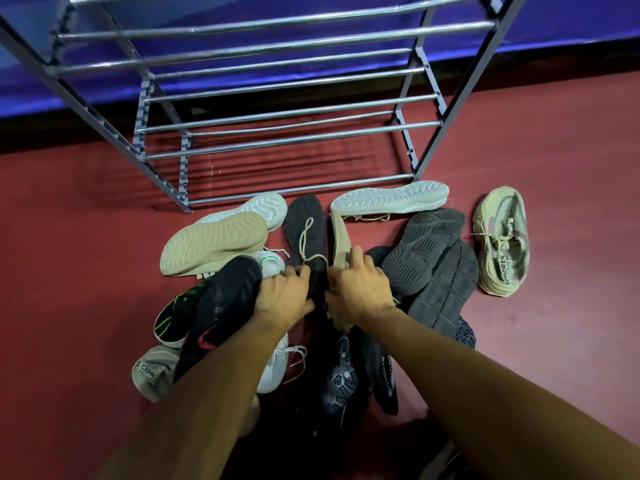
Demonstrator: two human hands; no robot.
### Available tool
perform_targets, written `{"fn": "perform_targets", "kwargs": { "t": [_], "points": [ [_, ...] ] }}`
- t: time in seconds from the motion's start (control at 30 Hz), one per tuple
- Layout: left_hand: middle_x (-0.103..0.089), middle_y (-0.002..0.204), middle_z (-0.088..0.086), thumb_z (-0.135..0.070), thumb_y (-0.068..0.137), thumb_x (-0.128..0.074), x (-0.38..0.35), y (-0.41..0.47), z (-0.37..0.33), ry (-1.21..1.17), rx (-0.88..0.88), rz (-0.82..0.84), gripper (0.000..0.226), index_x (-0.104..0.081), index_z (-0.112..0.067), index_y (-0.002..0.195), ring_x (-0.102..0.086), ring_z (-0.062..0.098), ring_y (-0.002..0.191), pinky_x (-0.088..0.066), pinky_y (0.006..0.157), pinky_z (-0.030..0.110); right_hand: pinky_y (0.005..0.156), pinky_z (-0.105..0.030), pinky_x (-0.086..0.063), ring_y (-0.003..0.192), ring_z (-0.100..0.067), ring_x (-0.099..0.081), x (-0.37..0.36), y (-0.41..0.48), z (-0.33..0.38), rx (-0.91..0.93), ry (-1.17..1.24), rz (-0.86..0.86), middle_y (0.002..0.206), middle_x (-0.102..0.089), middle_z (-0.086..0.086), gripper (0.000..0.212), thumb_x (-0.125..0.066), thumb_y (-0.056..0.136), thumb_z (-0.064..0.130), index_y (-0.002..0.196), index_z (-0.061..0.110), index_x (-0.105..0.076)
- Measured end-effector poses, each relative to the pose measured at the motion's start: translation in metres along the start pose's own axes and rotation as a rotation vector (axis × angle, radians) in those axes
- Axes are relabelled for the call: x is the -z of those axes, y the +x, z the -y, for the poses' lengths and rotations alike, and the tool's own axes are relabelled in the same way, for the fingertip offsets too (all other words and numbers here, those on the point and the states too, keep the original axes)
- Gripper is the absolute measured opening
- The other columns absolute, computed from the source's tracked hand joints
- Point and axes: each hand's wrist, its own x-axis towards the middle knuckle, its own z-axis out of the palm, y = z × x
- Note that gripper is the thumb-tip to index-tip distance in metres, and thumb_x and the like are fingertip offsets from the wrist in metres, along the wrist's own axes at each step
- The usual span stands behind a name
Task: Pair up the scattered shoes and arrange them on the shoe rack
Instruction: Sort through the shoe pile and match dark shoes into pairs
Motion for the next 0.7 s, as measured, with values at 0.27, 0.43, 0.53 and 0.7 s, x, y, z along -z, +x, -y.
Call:
{"fn": "perform_targets", "kwargs": {
  "t": [0.27,0.43,0.53,0.7],
  "points": [
    [-0.062,0.094,0.000,-0.051,0.077,-0.059,0.015,-0.016,0.019,-0.722,0.207,-0.012,0.041,-0.042,-0.025,0.103,-0.061,0.033,0.083,-0.046,0.069,0.038,0.096,-0.048,-0.046,0.114,-0.038,-0.048,0.013,-0.008,0.003,0.018,0.106,0.126,0.121,-0.038,-0.011,0.038,-0.054,0.090,0.035,0.127,0.024,-0.057],
    [-0.067,0.114,-0.003,-0.031,0.093,-0.056,0.031,-0.031,0.033,-1.483,0.265,0.128,0.027,-0.050,-0.035,0.118,-0.075,0.015,0.080,-0.048,0.054,0.022,0.098,-0.045,-0.048,0.117,-0.037,-0.053,0.024,-0.012,0.007,0.050,0.263,0.214,0.127,-0.040,-0.010,0.065,-0.054,0.093,0.031,0.152,0.043,-0.030],
    [-0.065,0.115,-0.006,-0.027,0.096,-0.054,0.039,-0.044,0.033,-1.674,0.311,0.194,0.022,-0.052,-0.033,0.117,-0.076,0.019,0.086,-0.046,0.049,0.017,0.102,-0.045,-0.048,0.113,-0.038,-0.059,0.030,-0.017,0.016,0.063,0.355,0.235,0.129,-0.043,-0.011,0.070,-0.057,0.093,0.029,0.154,0.044,-0.026],
    [-0.065,0.125,0.001,-0.025,0.094,-0.055,0.047,-0.063,0.026,-1.777,0.367,0.273,0.028,-0.054,-0.030,0.122,-0.075,0.024,0.092,-0.045,0.058,0.023,0.105,-0.045,-0.045,0.122,-0.035,-0.055,0.038,-0.025,0.023,0.112,0.376,0.233,0.136,-0.047,-0.010,0.070,-0.060,0.090,0.030,0.153,0.041,-0.031]
  ]
}}
